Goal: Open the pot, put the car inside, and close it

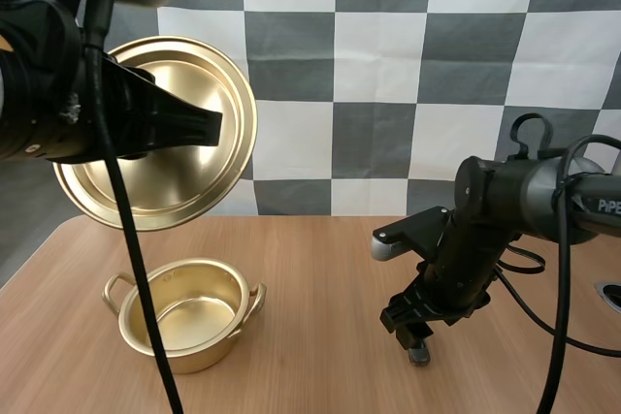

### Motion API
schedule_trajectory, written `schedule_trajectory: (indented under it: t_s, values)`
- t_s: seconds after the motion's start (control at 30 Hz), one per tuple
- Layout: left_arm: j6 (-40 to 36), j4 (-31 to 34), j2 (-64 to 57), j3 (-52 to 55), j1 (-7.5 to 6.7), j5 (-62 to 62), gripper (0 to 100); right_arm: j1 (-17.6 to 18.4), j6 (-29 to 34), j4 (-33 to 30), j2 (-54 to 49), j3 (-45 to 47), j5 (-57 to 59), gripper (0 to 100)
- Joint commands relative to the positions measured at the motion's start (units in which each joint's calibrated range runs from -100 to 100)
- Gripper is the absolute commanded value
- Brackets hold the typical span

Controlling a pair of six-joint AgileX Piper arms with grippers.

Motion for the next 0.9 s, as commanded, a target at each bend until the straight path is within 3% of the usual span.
schedule_trajectory:
  t_s: [0.0,0.87]
  values:
    - [0.0,0.0,-0.1,0.0,0.0,0.0,0,-0.1,-0.7,0.2,1.4,0.0,0.0,100]
    - [0.0,0.0,-0.1,0.0,0.0,0.0,0,-0.1,-3.0,1.4,14.8,-0.4,-9.2,100]
